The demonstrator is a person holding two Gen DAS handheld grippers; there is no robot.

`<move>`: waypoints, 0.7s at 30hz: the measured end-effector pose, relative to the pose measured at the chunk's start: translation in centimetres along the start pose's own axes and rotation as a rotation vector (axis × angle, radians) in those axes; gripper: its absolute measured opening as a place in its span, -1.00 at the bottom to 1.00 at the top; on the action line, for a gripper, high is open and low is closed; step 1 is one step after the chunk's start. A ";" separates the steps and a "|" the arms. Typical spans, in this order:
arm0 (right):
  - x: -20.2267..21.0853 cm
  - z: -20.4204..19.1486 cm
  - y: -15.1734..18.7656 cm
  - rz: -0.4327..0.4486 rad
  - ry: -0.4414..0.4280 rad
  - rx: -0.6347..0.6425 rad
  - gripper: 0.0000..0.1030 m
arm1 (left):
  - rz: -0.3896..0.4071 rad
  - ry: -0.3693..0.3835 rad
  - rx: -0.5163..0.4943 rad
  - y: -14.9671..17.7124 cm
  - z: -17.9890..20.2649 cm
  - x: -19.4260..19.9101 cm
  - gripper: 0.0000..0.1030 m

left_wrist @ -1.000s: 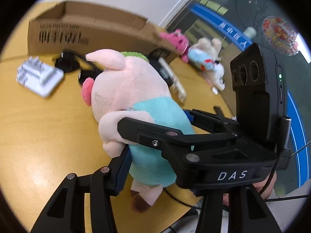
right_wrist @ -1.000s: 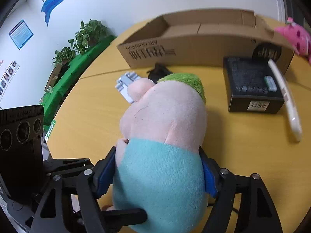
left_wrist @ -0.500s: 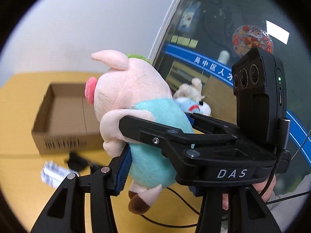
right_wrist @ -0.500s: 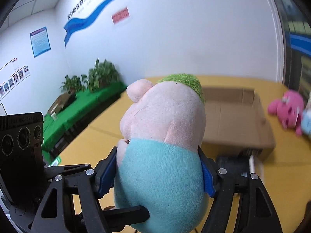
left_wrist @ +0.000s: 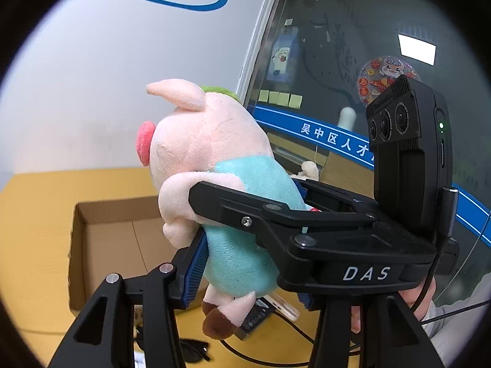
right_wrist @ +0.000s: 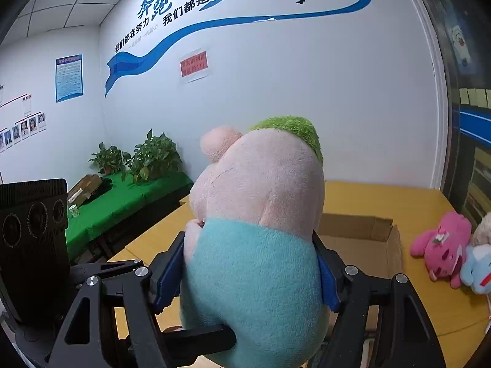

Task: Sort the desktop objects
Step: 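Carry the plush pig with the left gripper over the cardboard box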

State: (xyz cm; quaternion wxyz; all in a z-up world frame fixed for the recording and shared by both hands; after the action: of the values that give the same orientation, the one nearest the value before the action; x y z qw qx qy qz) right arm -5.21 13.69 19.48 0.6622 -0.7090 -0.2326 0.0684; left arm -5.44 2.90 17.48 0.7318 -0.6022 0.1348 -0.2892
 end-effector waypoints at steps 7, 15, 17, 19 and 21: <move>-2.1 1.0 -1.2 0.029 0.000 0.024 0.39 | 0.007 0.004 -0.032 -0.8 -0.8 -1.6 -0.05; -5.5 4.6 -2.4 0.020 0.001 0.003 0.40 | -0.034 0.002 -0.027 -2.1 -2.9 -6.5 -0.05; -7.4 6.6 -2.7 -0.001 -0.004 -0.011 0.40 | -0.052 -0.005 -0.010 -2.6 -3.8 -8.4 -0.05; -9.5 8.6 -3.0 -0.026 -0.010 -0.019 0.40 | -0.075 -0.011 0.012 -3.0 -5.1 -10.7 -0.05; -12.0 10.9 -3.5 -0.058 -0.013 -0.029 0.40 | -0.103 -0.016 0.042 -3.4 -6.7 -13.5 -0.05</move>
State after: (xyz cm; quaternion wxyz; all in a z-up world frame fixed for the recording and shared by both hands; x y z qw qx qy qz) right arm -21.10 18.56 19.15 0.6521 -0.7110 -0.2583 0.0508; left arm -20.76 5.04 17.14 0.7297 -0.5951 0.0916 -0.3242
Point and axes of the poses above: each gripper's, at about its wrist camera, not at the fingertips, and x roughly against the way its jaws point, z to its right, y to its underside, the point moved 2 cm from there along -x, roughly the way its jaws point, and after that the axes turned 12 degrees about z, right-handed, at the moved point
